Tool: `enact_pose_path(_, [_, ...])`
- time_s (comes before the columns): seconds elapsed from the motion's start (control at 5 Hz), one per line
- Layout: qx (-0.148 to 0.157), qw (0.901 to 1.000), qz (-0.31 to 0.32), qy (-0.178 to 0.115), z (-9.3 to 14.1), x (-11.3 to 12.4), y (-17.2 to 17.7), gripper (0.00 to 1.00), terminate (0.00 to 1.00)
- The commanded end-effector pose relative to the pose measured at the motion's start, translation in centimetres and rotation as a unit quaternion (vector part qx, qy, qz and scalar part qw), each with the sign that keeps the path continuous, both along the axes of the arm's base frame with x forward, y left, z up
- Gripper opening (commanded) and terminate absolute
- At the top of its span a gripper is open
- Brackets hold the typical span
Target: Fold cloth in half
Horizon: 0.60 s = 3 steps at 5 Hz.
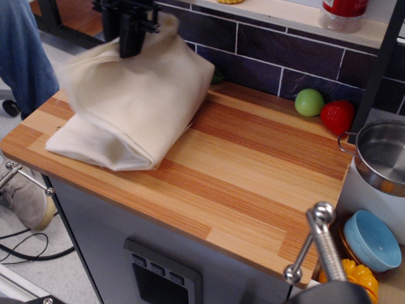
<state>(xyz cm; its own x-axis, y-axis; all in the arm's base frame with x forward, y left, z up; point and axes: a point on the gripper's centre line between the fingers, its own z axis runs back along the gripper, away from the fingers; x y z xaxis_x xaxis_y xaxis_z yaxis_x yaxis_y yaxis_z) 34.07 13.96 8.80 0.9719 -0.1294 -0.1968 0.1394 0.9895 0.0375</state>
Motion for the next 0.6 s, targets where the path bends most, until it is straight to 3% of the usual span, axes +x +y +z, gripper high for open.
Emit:
enact_pose_path(0.0, [0.013, 0.9995, 0.002, -0.028, 1.91, 0.74, 0.79, 1.00, 0.00])
enact_pose_path(0.2, [0.013, 0.9995, 0.002, -0.028, 1.91, 0.74, 0.79, 1.00, 0.00])
enact_pose_path(0.4, [0.013, 0.9995, 0.002, -0.028, 1.91, 0.74, 0.79, 1.00, 1.00])
